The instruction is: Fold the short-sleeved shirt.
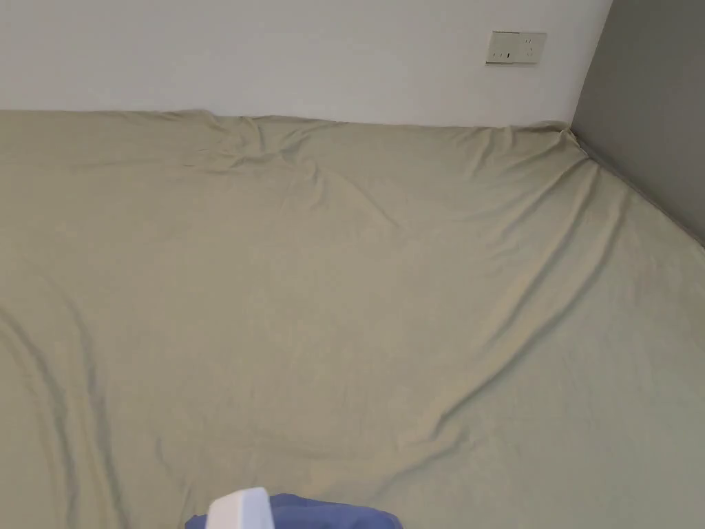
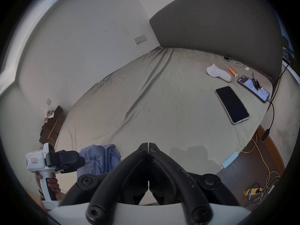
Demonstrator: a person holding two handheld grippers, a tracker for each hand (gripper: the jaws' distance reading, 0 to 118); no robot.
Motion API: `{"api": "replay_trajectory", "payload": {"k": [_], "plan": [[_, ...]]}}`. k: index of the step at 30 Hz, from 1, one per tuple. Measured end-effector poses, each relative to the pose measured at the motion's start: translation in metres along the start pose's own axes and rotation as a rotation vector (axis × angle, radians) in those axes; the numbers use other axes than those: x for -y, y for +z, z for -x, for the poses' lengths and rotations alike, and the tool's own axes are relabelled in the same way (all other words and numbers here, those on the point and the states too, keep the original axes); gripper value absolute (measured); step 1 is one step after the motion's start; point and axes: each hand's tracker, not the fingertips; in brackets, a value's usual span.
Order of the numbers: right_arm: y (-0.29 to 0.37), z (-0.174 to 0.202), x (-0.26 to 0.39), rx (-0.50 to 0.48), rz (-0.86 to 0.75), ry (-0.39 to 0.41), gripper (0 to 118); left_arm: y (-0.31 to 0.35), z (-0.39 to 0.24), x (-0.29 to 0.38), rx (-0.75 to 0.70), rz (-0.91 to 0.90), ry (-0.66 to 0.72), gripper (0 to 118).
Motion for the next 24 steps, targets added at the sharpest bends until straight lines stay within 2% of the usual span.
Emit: {"api": "replay_trajectory", "payload": {"k": [1,2,3,4,9,12,13,17,19,21,24], "plan": [[-0.002,0.002,0.000,-0.009,0.003,0.003,2,-0.002,0.006,-0.001,-0.110,-0.034,-0.018,30],[-0.003,0.003,0.000,-0.018,0.008,0.005,2,-0.005,0.009,-0.001,-0.215,-0.057,-0.036,13],[-0.005,0.005,-0.001,-0.027,0.015,0.008,2,-0.012,0.012,-0.001,-0.331,-0.066,-0.061,7],[-0.008,0.006,-0.001,-0.033,0.021,0.014,2,-0.018,0.013,0.000,-0.392,-0.054,-0.083,7],[-0.011,0.012,0.000,-0.048,0.036,0.029,2,-0.056,-0.003,0.020,-0.148,0.109,-0.032,7],[-0.011,0.013,0.001,-0.047,0.040,0.035,2,-0.093,-0.008,0.034,-0.248,0.129,-0.101,5],[-0.010,0.013,0.002,-0.045,0.042,0.036,2,-0.098,-0.011,0.037,-0.234,0.110,-0.113,4],[-0.011,0.013,0.004,-0.054,0.054,0.031,2,-0.090,-0.024,0.037,-0.255,0.095,-0.184,4],[-0.014,0.019,0.004,-0.054,0.060,0.035,2,-0.076,-0.025,0.032,-0.234,0.098,-0.157,4],[-0.017,0.028,0.003,-0.074,0.057,0.043,2,-0.045,-0.020,0.025,-0.113,0.059,-0.069,4],[-0.033,0.053,-0.001,-0.208,0.081,0.061,2,0.013,-0.008,0.019,0.034,-0.080,0.002,2]]}}
